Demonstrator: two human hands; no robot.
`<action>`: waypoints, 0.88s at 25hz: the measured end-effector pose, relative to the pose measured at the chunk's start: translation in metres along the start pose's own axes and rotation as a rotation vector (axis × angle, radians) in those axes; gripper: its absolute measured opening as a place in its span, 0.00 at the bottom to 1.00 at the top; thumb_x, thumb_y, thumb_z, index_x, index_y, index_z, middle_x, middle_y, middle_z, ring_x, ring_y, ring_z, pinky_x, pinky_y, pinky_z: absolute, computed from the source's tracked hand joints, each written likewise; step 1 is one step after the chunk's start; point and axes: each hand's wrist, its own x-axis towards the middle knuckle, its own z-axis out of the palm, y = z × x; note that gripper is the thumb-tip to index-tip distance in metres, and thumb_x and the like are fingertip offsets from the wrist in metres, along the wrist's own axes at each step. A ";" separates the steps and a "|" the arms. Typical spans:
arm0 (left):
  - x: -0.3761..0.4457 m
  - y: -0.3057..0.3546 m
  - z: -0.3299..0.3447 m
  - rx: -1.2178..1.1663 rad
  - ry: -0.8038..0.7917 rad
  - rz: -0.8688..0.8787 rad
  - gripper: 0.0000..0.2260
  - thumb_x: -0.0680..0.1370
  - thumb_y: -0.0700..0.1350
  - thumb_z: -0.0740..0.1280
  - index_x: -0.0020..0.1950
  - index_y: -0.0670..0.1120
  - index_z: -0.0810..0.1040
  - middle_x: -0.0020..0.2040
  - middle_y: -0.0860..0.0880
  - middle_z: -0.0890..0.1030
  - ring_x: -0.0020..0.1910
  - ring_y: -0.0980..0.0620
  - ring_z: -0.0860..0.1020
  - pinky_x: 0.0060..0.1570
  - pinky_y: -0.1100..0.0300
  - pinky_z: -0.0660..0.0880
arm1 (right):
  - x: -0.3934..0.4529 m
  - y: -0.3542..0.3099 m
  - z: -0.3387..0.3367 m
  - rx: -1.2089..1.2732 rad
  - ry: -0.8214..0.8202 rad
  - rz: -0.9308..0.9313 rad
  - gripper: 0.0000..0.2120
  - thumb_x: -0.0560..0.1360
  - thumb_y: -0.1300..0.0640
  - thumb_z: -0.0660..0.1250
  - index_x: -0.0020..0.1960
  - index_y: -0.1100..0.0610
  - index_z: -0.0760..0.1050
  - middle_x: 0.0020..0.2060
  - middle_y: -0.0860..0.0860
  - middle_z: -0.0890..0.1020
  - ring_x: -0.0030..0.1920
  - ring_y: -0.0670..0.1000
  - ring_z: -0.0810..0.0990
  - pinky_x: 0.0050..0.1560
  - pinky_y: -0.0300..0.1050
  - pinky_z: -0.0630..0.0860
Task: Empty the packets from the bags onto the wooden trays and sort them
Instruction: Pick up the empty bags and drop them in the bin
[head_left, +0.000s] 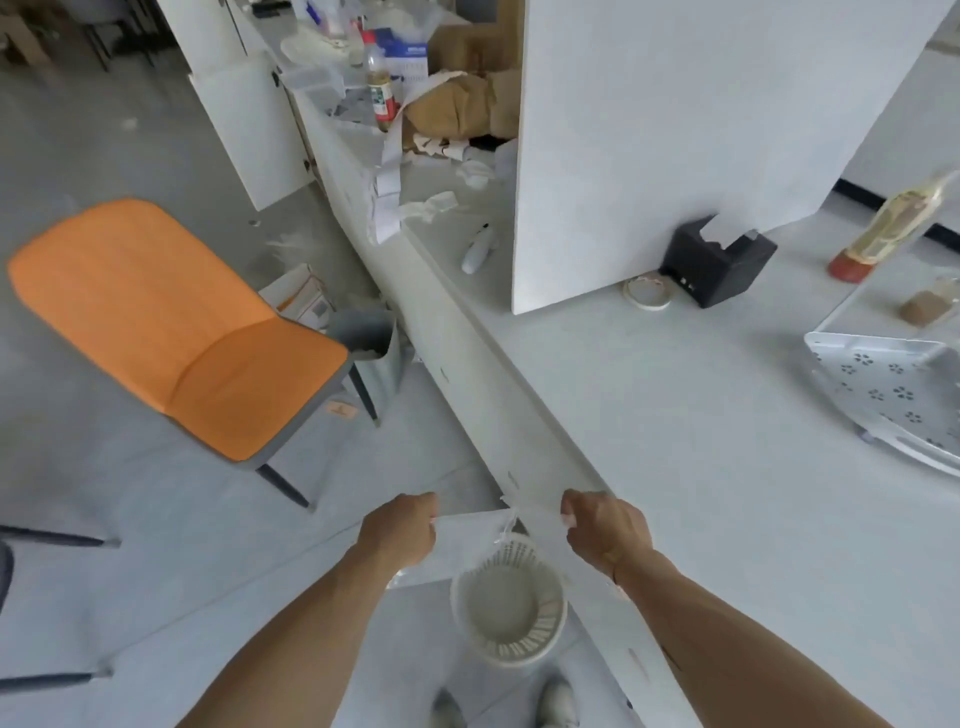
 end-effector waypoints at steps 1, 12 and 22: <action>0.007 -0.001 0.017 -0.006 -0.029 -0.020 0.06 0.78 0.41 0.56 0.48 0.47 0.72 0.51 0.44 0.81 0.50 0.41 0.80 0.41 0.57 0.70 | 0.009 0.003 0.017 0.002 -0.024 0.002 0.15 0.74 0.63 0.59 0.57 0.51 0.74 0.52 0.52 0.82 0.50 0.57 0.81 0.44 0.44 0.74; 0.142 -0.012 0.229 -0.265 -0.231 -0.287 0.14 0.78 0.41 0.59 0.64 0.46 0.71 0.54 0.44 0.81 0.47 0.44 0.79 0.42 0.55 0.74 | 0.132 0.033 0.246 0.039 -0.230 0.075 0.16 0.76 0.61 0.61 0.63 0.54 0.71 0.52 0.55 0.83 0.51 0.58 0.82 0.49 0.48 0.78; 0.262 -0.053 0.430 -0.495 -0.366 -0.464 0.20 0.75 0.37 0.59 0.67 0.45 0.68 0.51 0.42 0.81 0.48 0.41 0.83 0.51 0.47 0.80 | 0.257 0.075 0.442 0.095 -0.307 0.199 0.23 0.71 0.61 0.64 0.66 0.52 0.73 0.52 0.56 0.84 0.51 0.58 0.82 0.48 0.47 0.78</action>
